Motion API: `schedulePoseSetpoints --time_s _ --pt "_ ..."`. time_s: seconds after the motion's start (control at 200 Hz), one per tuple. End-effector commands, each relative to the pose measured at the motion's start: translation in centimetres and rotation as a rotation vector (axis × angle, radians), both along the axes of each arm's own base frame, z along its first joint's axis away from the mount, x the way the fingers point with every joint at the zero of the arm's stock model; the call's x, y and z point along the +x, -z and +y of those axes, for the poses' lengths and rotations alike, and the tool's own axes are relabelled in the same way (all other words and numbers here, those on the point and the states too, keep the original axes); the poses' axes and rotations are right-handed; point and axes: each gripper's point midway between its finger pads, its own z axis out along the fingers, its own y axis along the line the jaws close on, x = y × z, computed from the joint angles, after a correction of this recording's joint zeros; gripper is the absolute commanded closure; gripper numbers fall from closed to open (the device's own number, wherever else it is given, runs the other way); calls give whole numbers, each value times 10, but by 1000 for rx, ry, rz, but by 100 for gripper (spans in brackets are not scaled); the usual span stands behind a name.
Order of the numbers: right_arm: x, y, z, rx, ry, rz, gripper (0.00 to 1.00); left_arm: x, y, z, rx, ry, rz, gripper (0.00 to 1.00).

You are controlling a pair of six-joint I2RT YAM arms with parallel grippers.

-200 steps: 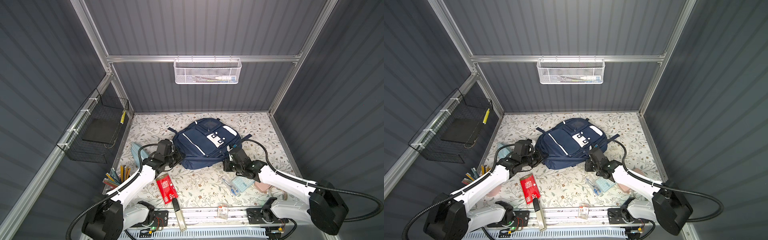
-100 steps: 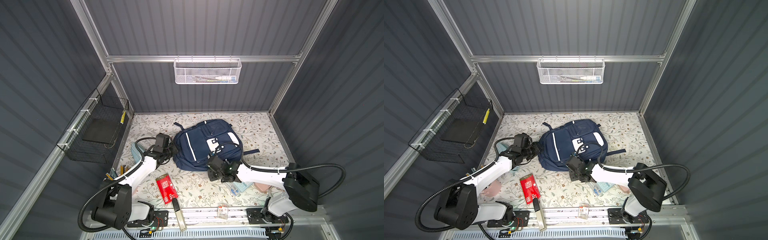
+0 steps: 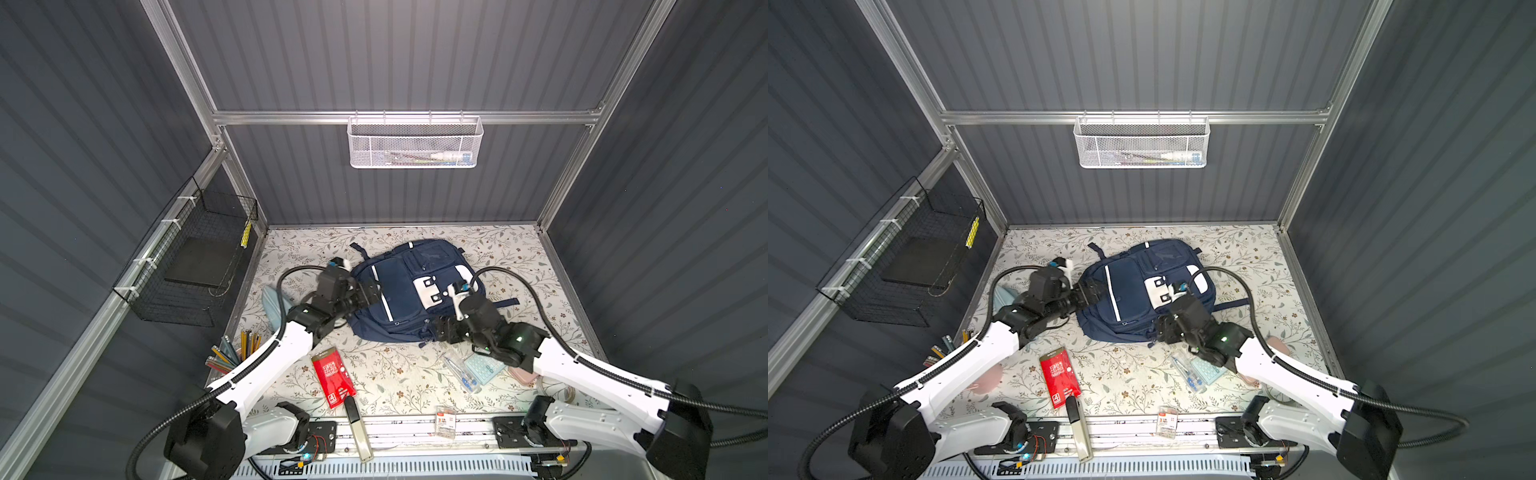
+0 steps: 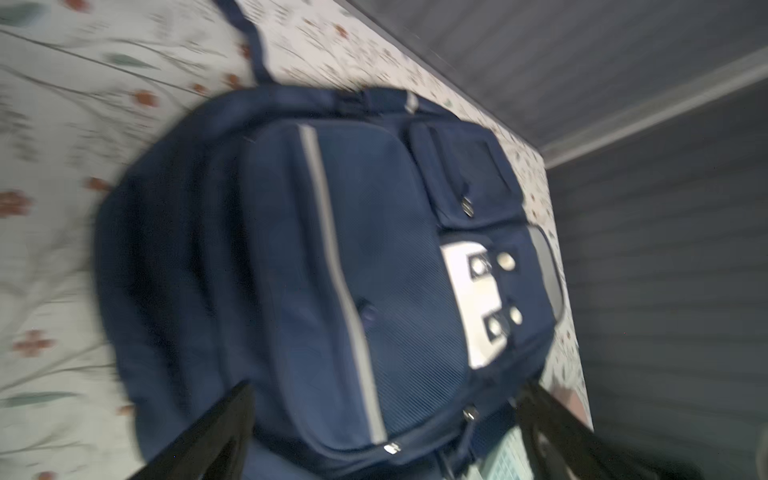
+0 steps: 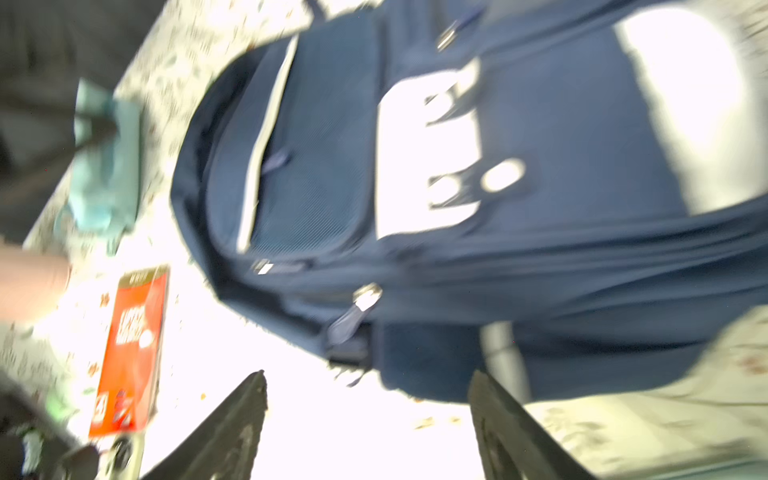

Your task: Pack the student bag

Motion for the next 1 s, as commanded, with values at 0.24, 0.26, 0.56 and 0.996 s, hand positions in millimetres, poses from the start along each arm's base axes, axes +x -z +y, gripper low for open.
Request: schedulePoseSetpoints --time_s 0.24,0.26,0.56,0.996 --pt "3 6 18 -479 -714 -305 39 -12 88 -27 80 -51 160 22" --pt "7 8 18 -507 -718 -310 38 -12 93 -25 93 -57 166 22" --pt "13 59 17 -724 -914 -286 43 12 114 5 104 -111 189 25" --pt "8 97 33 -846 -1011 -259 54 38 117 29 186 -117 155 25"
